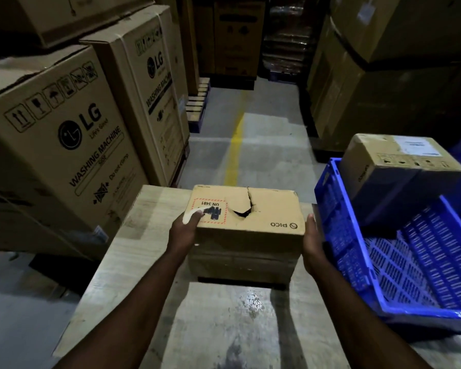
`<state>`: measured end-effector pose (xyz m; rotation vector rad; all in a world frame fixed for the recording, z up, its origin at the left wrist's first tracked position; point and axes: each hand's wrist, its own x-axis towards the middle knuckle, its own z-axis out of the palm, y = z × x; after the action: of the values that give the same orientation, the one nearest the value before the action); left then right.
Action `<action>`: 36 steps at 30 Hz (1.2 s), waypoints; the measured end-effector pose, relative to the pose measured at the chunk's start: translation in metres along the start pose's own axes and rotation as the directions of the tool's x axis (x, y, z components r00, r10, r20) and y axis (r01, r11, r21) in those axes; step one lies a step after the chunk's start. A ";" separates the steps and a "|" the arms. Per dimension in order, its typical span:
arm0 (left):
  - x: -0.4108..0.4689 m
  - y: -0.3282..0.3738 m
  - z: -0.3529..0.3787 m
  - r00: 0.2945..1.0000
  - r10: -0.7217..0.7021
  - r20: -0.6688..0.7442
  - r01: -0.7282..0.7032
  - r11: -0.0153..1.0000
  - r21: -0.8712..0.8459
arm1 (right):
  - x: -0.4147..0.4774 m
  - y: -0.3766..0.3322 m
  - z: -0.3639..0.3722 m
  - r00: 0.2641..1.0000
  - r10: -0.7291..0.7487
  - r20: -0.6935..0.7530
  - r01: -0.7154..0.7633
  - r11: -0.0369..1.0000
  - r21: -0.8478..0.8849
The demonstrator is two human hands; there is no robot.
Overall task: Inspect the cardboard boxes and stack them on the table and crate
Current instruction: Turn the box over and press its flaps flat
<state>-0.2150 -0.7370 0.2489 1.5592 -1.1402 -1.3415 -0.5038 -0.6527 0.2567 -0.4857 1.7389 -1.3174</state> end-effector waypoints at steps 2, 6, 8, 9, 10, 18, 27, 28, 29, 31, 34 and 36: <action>0.007 0.012 0.003 0.997 -0.020 -0.069 0.027 0.994 0.103 | 0.001 -0.016 0.004 1.000 -0.005 -0.024 0.005 1.000 -0.007; 0.019 0.032 0.002 0.987 -0.031 -0.160 0.079 0.950 0.302 | 0.007 -0.037 0.009 0.999 0.052 -0.015 -0.054 0.992 -0.110; 0.021 0.039 -0.003 0.988 -0.042 -0.146 0.090 0.935 0.342 | 0.012 -0.042 0.010 0.995 0.100 -0.012 -0.101 0.982 -0.158; 0.022 0.041 -0.005 0.992 -0.026 -0.123 0.068 0.936 0.347 | 0.013 -0.044 0.011 0.993 0.115 -0.009 -0.115 0.979 -0.166; 0.023 0.041 -0.007 0.996 0.003 -0.086 0.027 0.941 0.339 | 0.012 -0.045 0.011 0.993 0.118 0.000 -0.117 0.979 -0.167; 0.007 -0.049 -0.016 0.995 0.061 0.081 -0.078 0.970 0.232 | -0.004 0.015 -0.002 0.996 0.052 0.076 -0.042 0.992 -0.119; 0.000 -0.057 -0.008 0.996 0.087 0.019 -0.087 0.903 0.421 | -0.002 0.045 0.002 0.986 -0.132 0.103 0.162 0.912 -0.376; 0.000 -0.054 -0.006 0.996 0.086 0.018 -0.084 0.868 0.490 | 0.003 0.042 0.002 0.987 -0.130 0.091 0.156 0.896 -0.416; -0.001 -0.050 -0.005 0.997 0.074 0.014 -0.070 0.830 0.553 | 0.007 0.041 0.001 0.990 -0.120 0.075 0.141 0.878 -0.458; 0.001 -0.051 -0.003 1.000 0.024 0.003 -0.020 0.761 0.648 | 0.012 0.041 0.000 0.996 -0.072 0.053 0.089 0.843 -0.531; 0.002 -0.060 -0.006 0.995 -0.094 0.012 0.059 0.715 0.697 | 0.015 0.052 -0.001 0.999 0.036 0.031 -0.009 0.777 -0.629; 0.000 -0.067 -0.008 0.993 -0.115 0.006 0.078 0.710 0.700 | 0.014 0.063 -0.002 0.998 0.061 0.005 -0.042 0.752 -0.658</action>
<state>-0.1972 -0.7165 0.1874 2.1497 -1.7572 -1.0520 -0.5011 -0.6394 0.1939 -0.8338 2.1607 -0.6064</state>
